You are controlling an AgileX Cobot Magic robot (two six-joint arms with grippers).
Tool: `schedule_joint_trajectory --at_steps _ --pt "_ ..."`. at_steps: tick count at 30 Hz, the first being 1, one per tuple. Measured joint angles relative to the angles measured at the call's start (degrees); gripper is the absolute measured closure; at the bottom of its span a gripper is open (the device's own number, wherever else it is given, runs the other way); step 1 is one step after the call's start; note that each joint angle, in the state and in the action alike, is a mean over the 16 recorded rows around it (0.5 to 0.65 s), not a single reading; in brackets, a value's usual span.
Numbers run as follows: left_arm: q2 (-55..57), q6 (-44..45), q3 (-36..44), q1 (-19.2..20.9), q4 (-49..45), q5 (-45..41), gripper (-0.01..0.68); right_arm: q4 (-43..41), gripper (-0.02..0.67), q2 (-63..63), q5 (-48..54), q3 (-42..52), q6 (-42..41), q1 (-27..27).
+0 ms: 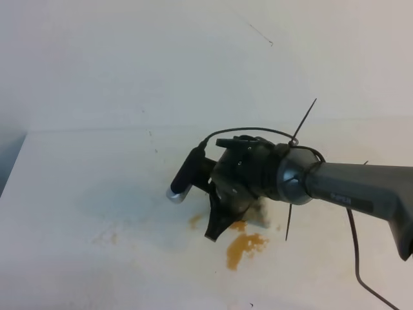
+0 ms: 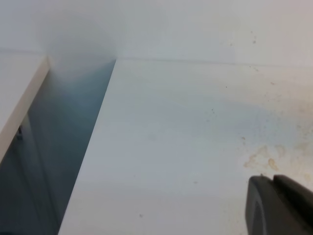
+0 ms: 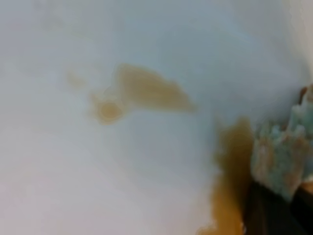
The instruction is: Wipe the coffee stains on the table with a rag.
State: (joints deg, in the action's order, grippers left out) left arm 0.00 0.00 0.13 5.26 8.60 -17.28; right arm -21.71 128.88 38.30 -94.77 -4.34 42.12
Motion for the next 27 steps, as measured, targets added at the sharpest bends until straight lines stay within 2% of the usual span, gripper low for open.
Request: schedule_joint_trajectory --at_steps 9,15,20,27 --pt "-0.12 0.0 0.27 0.0 0.0 0.22 0.671 14.71 0.627 -0.52 -1.84 -0.26 -6.3 1.21" --pt "-0.12 0.0 0.13 0.0 0.0 0.22 0.67 20.2 0.627 -1.62 -1.38 -0.18 -9.46 1.28" --pt "-0.12 0.0 0.27 0.0 0.0 0.05 0.671 19.68 0.627 -4.33 -0.26 -0.03 -10.41 1.44" --pt "0.0 0.0 0.0 0.0 0.0 -0.05 0.671 12.61 0.627 -9.67 3.08 0.3 -8.44 0.9"
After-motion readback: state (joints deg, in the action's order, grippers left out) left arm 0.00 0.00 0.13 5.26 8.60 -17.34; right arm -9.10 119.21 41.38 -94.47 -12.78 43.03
